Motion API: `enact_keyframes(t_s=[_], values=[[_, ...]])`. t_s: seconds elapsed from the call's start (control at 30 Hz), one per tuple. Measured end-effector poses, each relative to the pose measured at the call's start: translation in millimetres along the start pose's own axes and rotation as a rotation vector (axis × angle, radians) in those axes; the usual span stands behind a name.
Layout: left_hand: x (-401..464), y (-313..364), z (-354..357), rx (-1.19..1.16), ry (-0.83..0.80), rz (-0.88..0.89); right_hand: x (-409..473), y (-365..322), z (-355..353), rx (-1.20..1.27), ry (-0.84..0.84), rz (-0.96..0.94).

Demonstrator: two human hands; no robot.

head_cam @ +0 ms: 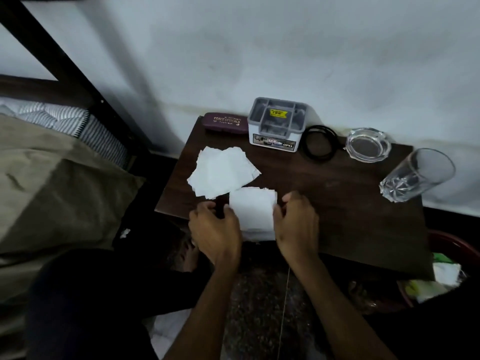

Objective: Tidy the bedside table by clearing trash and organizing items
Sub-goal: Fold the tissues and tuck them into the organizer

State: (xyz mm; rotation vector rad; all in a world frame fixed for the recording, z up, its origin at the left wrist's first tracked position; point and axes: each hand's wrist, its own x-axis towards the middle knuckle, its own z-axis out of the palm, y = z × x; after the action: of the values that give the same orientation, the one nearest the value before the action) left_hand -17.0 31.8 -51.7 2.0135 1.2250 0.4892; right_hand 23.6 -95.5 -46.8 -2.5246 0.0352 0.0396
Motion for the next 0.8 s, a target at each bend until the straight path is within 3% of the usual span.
enact_keyframes(t_s=[0.13, 0.23, 0.47, 0.63, 0.8], values=[[-20.0, 5.1, -5.3, 0.092, -0.120, 0.032, -18.4, -17.1, 9.8, -0.102, -0.010, 0.114], [-26.9, 15.8, -3.3, 0.067, -0.192, -0.080, -25.9, -23.0, 11.1, -0.135, -0.028, 0.134], [-50.0, 20.7, -8.5, -0.057, -0.182, -0.214, -42.8, -17.9, 1.6, -0.207, -0.030, 0.127], [-51.9, 5.0, -9.4, -0.223, -0.171, -0.231, -57.4, -7.0, -6.8, -0.196, -0.029, 0.178], [-53.8, 1.9, -19.8, -0.498, -0.239, -0.498, -74.8, 3.3, -13.2, 0.025, 0.047, 0.246]])
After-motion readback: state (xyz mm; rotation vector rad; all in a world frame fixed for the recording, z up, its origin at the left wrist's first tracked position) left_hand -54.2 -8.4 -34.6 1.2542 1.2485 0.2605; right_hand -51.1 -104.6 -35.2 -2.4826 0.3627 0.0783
